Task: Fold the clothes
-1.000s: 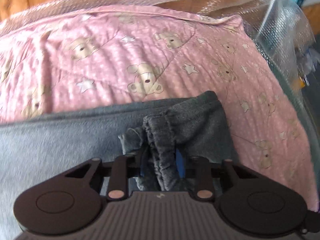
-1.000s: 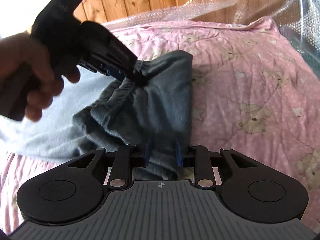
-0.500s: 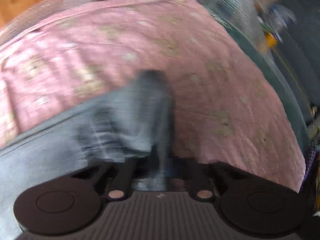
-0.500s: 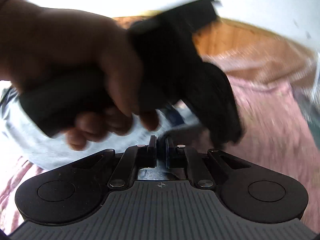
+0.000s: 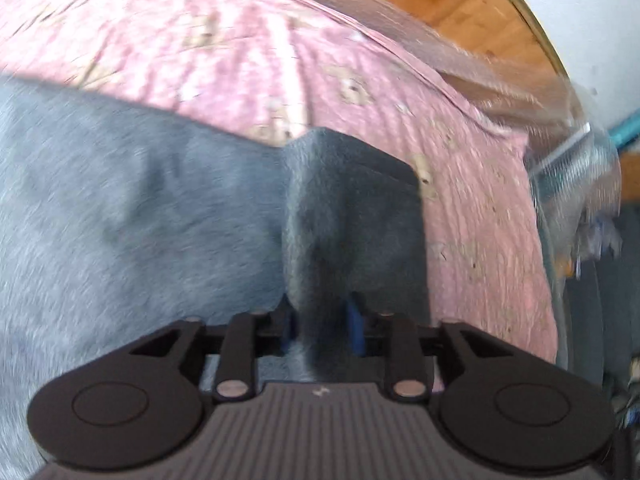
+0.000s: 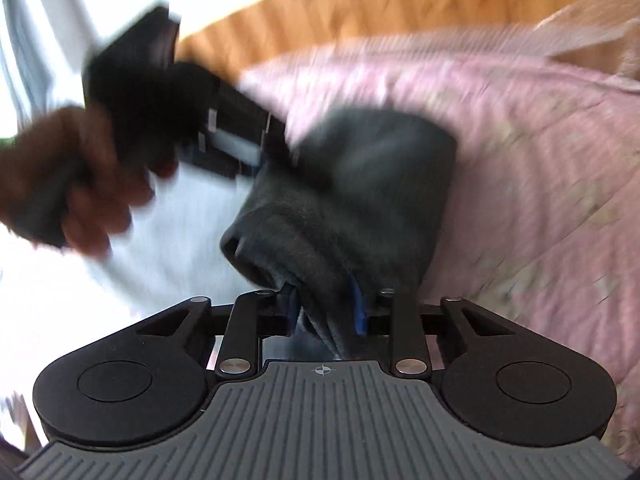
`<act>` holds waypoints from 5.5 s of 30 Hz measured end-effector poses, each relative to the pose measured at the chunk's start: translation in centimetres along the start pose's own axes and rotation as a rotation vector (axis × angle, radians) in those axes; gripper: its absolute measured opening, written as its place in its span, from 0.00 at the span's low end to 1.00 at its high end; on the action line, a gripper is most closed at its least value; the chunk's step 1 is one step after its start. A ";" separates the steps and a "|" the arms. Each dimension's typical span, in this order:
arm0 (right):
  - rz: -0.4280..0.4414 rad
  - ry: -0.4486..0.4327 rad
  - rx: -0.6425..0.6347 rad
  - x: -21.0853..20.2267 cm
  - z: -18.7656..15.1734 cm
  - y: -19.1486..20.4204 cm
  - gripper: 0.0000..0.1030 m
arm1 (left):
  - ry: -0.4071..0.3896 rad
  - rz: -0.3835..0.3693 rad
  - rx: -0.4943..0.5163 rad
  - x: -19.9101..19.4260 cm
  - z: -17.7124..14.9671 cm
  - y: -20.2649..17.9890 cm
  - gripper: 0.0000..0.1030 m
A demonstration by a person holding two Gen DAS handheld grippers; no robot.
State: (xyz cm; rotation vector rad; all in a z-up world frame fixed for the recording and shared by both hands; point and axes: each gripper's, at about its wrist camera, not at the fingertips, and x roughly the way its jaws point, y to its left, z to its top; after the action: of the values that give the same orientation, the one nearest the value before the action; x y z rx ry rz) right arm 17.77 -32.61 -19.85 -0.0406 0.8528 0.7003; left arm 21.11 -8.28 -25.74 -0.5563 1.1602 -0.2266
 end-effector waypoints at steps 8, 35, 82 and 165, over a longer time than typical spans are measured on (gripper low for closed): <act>-0.001 0.020 -0.062 -0.6 0.1 1.9 0.28 | -0.030 0.128 0.127 -0.4 -2.1 0.6 0.48; -0.252 0.105 0.121 -0.5 -0.9 6.8 0.52 | -0.048 0.426 0.212 -9.9 -5.5 4.0 0.58; 0.082 -0.024 0.657 11.5 8.3 21.0 0.83 | -0.299 0.406 0.792 -17.7 -6.2 16.2 0.20; -0.192 0.078 0.291 16.3 12.2 20.8 0.66 | -0.132 0.177 0.277 -23.3 -4.1 25.9 0.40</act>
State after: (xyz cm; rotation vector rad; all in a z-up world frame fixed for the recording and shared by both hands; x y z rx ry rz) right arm 21.25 -3.78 -18.19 0.1107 1.0043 0.3920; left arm 5.32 22.72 -21.79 -0.2195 1.0224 -0.1916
